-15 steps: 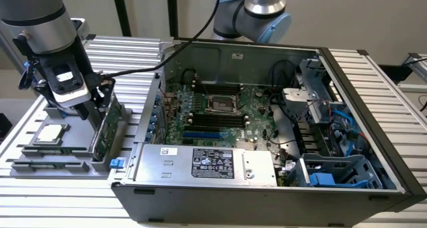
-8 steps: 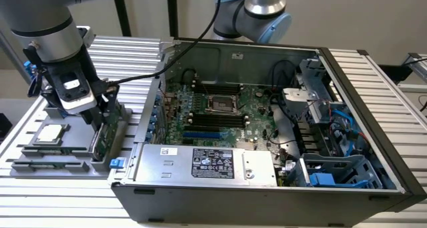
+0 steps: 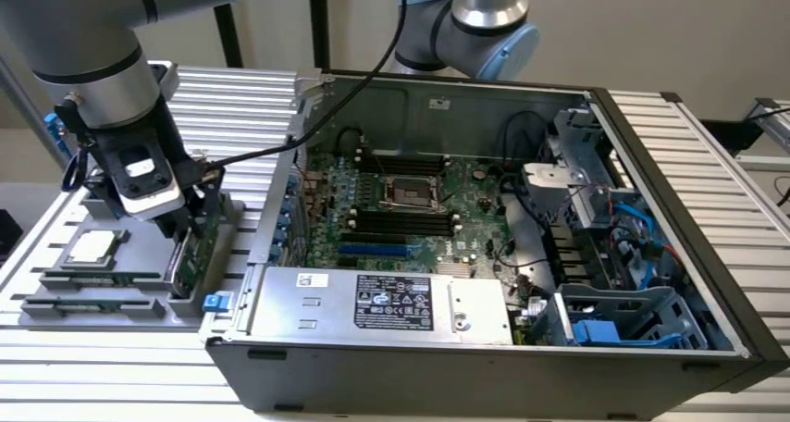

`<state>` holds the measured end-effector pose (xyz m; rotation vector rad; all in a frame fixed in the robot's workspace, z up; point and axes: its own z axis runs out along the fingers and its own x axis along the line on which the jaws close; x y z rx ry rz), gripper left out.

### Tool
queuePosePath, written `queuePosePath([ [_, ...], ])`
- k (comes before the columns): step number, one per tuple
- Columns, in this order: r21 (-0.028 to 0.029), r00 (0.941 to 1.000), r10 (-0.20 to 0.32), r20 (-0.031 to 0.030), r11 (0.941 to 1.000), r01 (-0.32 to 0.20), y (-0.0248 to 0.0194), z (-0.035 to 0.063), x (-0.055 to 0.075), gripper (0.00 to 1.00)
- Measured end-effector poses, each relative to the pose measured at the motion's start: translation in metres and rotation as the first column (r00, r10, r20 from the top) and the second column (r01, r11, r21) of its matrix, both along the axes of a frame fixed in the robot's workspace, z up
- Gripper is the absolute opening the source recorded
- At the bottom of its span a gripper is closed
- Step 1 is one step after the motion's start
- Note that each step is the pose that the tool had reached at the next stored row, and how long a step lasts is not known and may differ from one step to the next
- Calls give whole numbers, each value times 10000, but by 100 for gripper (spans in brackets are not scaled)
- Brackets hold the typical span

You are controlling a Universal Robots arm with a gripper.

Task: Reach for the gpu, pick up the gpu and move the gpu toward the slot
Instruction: 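Pick up the gpu and move the gpu toward the slot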

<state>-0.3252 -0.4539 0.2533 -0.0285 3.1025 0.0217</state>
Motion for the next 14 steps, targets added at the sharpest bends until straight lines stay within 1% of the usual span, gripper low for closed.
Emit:
queuePosePath([
  [3, -55, 10000, -1, 32, 10000, 1, 18, -31, 1, 42],
  [5, -89, 10000, 0, 69, 10000, 1, 35, -40, 1, 42],
  [8, -141, 9999, 1, 153, 9999, 1, 50, -52, 1, 42],
  [10, -186, 9998, 1, 187, 9998, 2, 57, -58, 1, 42],
  [12, -219, 9998, 3, 196, 9998, 1, 59, -64, 1, 42],
  [14, -236, 9998, 2, 195, 9997, 3, 64, -72, -3, 42],
])
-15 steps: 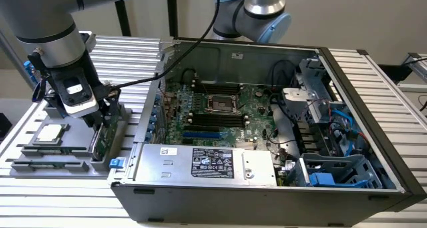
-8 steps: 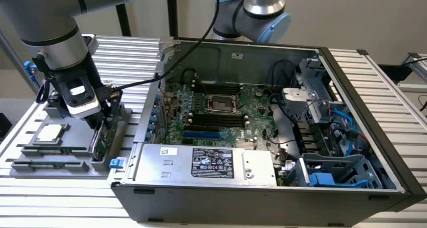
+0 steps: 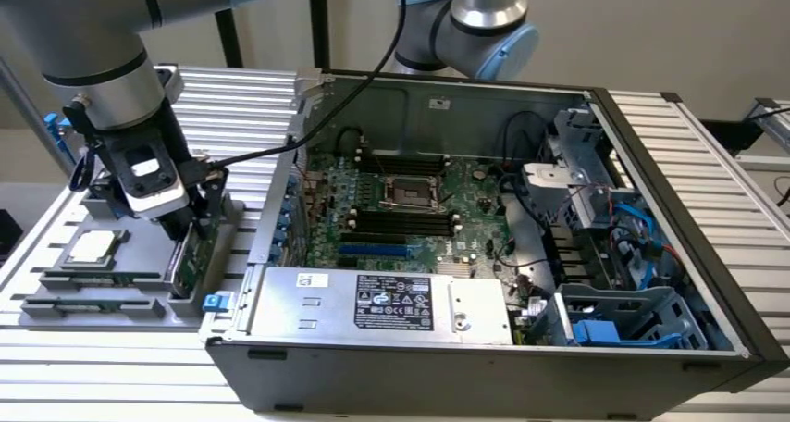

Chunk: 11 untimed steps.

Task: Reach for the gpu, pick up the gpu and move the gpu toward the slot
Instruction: 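Pick up the gpu and move the gpu toward the slot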

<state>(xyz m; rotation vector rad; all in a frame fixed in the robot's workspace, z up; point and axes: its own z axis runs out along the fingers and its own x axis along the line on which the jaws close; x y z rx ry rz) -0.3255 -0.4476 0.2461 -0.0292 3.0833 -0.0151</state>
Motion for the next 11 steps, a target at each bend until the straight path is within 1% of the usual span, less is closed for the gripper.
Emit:
queuePosePath([
  [4, -9, 10000, 0, 8, 10000, 0, 10, -18, -25, 42],
  [11, -22, 10000, 1, 22, 10000, 0, 26, -29, -27, 42],
])
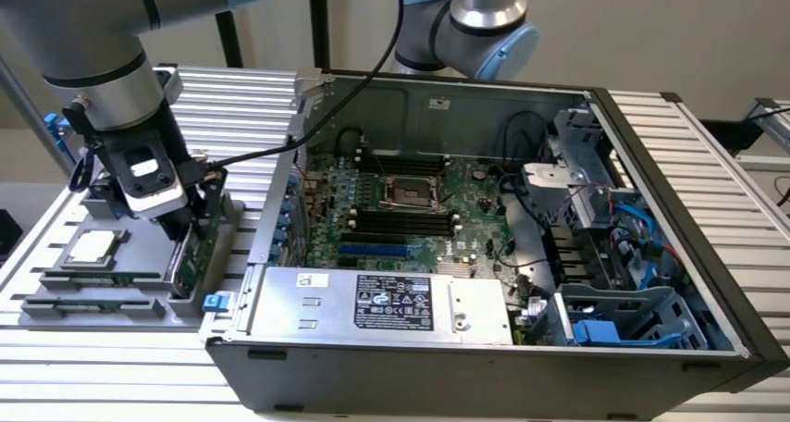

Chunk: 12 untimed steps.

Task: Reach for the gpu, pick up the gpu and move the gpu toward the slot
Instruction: 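Pick up the gpu and move the gpu toward the slot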

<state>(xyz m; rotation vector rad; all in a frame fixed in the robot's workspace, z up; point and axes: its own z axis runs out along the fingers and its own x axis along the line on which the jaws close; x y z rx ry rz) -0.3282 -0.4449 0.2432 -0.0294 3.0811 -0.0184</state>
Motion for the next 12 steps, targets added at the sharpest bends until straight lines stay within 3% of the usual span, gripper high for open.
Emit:
queuePosePath([
  [2, -2, 10000, 0, 1, 10000, 0, 3, -1, 0, 40],
  [3, -3, 10000, 0, 1, 10000, 0, 5, -2, 0, 33],
  [12, -16, 10000, 0, 13, 10000, 0, 10, -19, 0, 33],
])
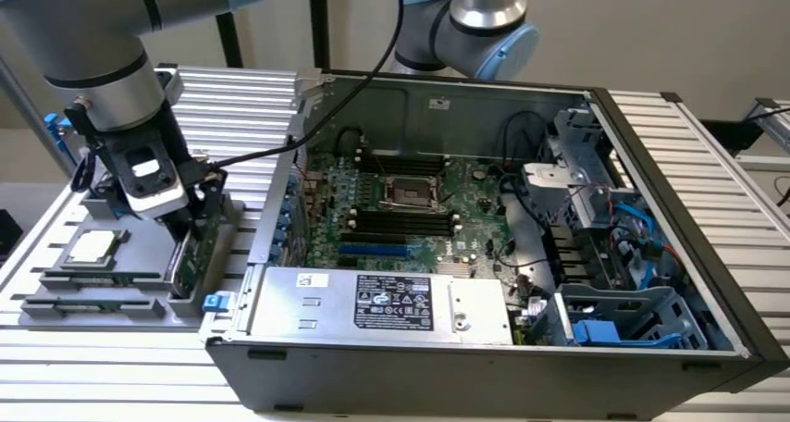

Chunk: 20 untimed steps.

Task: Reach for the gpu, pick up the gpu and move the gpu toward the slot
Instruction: 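Pick up the gpu and move the gpu toward the slot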

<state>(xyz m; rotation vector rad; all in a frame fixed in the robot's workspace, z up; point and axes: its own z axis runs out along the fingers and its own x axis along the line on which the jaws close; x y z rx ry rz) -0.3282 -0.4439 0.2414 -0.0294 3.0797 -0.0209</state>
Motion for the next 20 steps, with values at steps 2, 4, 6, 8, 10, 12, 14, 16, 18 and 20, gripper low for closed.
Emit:
queuePosePath([
  [2, -1, 10000, 0, 0, 10000, 0, 1, -1, 0, 31],
  [4, -3, 10000, 0, 0, 10000, 0, 1, -1, 0, 26],
  [6, -3, 10000, 0, 0, 10000, 0, 1, -1, 0, 26],
  [8, -3, 10000, 0, 0, 10000, 0, 2, -1, 0, 26],
  [10, -3, 10000, 0, -2, 10000, 0, 2, -1, 0, 26],
  [12, -3, 10000, -2, -33, 10000, 2, 2, -1, 0, 26],
  [14, -2, 9999, -1, -110, 10000, 1, 2, -1, 0, 26],
  [16, -2, 9998, 0, -221, 10000, 0, 2, 1, 3, 26],
  [18, 0, 9996, -1, -291, 10000, 1, 2, 6, 7, 26],
  [20, -2, 9995, -1, -330, 10000, 1, 2, 18, 10, 26],
])
